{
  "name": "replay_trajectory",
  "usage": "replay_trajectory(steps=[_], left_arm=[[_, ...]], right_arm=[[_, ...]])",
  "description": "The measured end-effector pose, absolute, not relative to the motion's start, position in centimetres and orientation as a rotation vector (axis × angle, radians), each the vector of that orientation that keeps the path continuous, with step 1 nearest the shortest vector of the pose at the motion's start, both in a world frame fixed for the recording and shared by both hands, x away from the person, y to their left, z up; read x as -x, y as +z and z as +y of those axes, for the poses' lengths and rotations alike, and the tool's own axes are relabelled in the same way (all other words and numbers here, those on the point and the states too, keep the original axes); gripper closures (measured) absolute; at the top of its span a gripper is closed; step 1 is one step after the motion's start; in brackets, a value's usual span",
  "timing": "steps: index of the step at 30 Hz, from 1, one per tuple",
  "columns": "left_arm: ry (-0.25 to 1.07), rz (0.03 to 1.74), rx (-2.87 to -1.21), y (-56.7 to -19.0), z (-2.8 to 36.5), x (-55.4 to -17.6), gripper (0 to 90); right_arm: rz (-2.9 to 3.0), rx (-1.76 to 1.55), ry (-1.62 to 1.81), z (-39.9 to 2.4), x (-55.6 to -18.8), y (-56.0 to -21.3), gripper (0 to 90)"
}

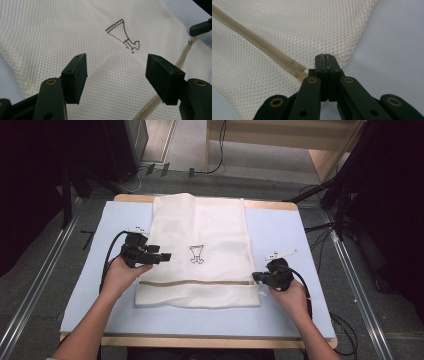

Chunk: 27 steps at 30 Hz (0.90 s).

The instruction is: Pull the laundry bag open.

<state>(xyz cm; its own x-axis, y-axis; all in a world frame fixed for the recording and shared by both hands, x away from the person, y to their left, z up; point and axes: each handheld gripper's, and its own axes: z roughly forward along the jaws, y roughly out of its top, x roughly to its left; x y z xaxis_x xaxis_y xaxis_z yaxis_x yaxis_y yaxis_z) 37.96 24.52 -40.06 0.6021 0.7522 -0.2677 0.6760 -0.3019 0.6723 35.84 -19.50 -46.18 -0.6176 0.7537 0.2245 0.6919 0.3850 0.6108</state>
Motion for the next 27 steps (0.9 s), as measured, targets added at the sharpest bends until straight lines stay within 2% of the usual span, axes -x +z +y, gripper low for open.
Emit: replay_trajectory(steps=[17, 27], left_arm=[[0.078, 1.044, -2.093, -40.1, 21.7, -38.0, 38.4], [0.058, 0.958, -2.12, -40.3, 19.6, -37.6, 52.1]], right_arm=[[2.579, -1.316, 1.1, -19.4, -34.8, -46.3, 90.0], [2.568, -1.26, 1.122, -18.0, -34.6, -46.2, 90.0]])
